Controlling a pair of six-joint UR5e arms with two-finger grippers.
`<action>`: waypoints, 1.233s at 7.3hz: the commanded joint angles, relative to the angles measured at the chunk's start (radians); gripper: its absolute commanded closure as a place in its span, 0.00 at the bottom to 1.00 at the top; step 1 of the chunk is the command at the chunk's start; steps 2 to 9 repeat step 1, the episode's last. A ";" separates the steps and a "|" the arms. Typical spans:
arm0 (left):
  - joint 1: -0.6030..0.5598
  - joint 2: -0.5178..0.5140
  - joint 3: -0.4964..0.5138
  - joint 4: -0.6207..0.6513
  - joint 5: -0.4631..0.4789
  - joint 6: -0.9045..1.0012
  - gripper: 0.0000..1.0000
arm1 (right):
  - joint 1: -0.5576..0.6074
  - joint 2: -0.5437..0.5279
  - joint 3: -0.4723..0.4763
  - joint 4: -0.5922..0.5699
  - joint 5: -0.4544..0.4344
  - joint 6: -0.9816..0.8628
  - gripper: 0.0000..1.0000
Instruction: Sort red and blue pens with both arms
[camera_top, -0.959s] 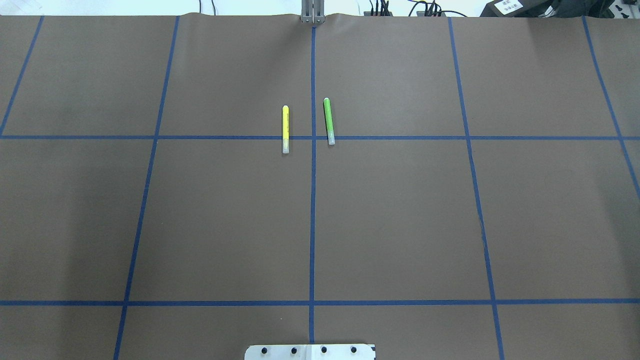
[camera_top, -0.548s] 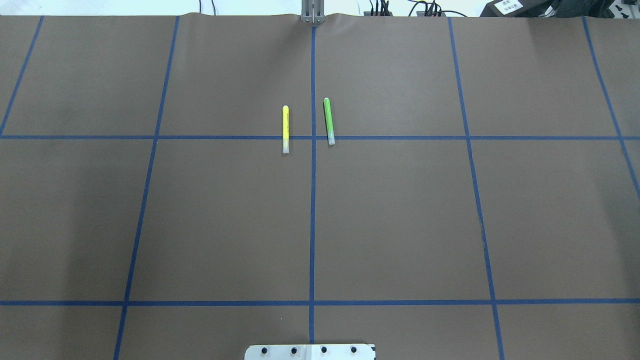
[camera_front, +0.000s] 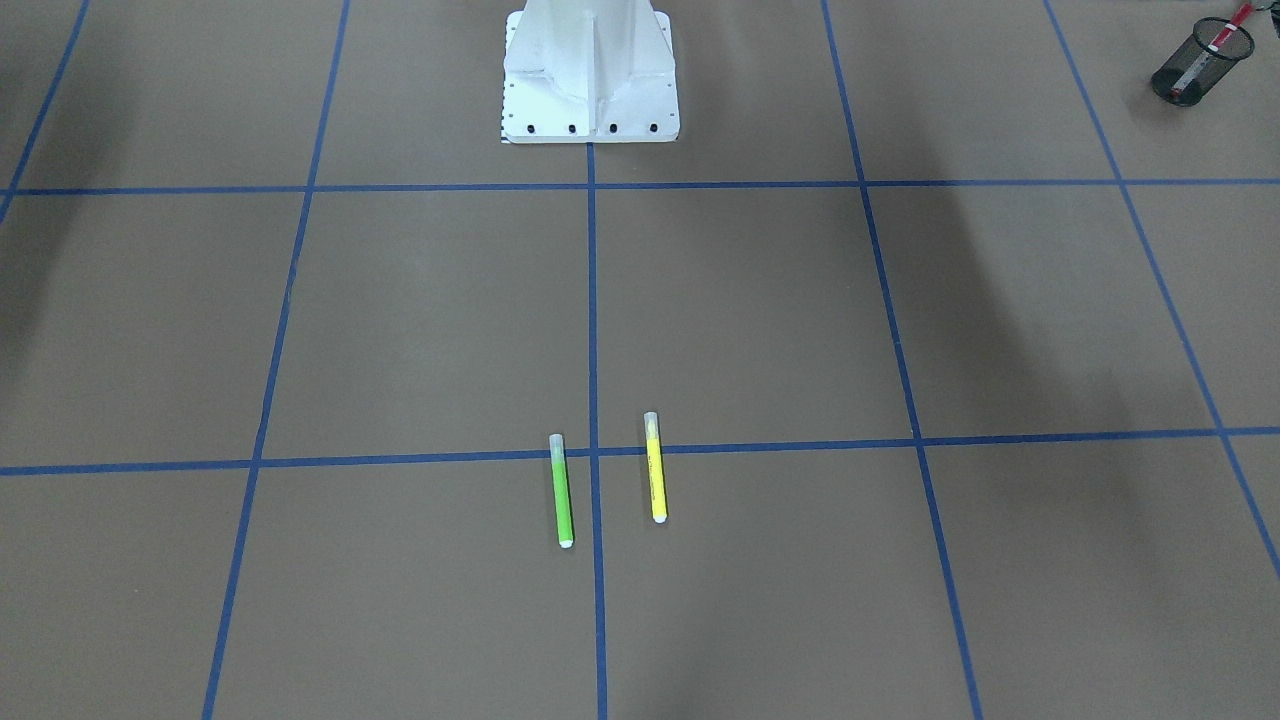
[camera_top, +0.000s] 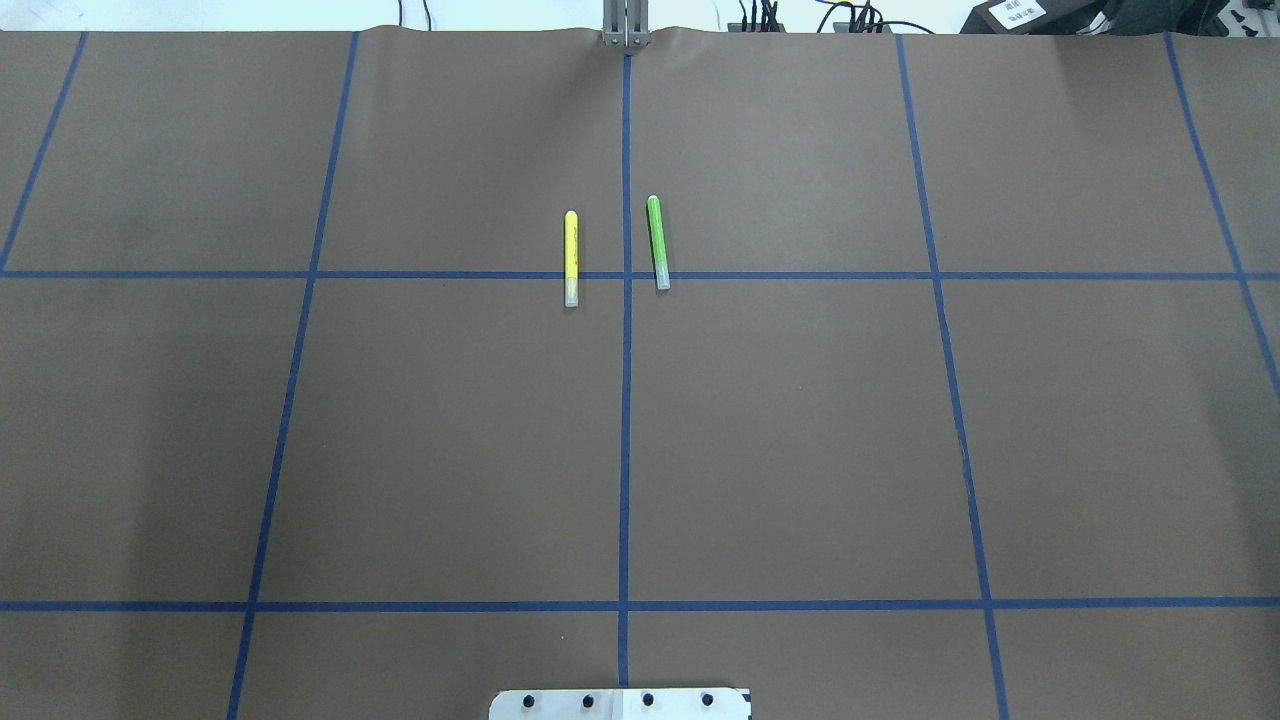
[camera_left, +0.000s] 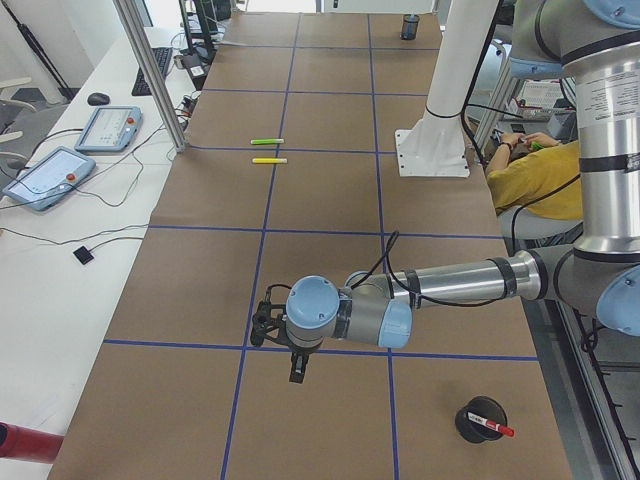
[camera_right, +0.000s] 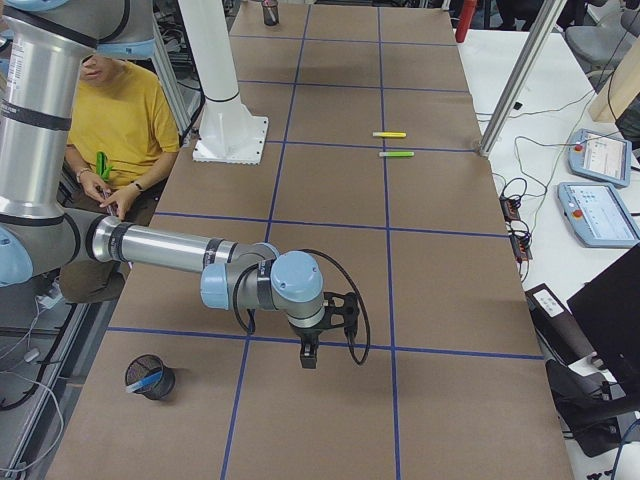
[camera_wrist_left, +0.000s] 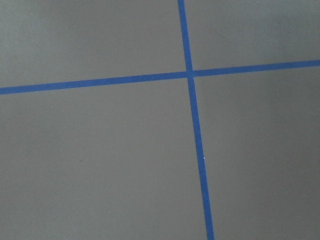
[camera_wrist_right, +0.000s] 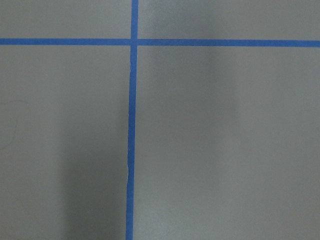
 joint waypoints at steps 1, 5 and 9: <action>0.000 0.000 0.000 0.000 0.000 -0.001 0.00 | 0.000 0.001 0.004 0.000 0.000 0.000 0.00; 0.000 0.000 0.000 0.000 0.000 -0.001 0.00 | 0.000 0.001 0.004 0.000 0.000 0.000 0.00; 0.000 0.000 0.000 0.000 0.000 -0.001 0.00 | 0.000 0.001 0.004 0.000 0.000 0.000 0.00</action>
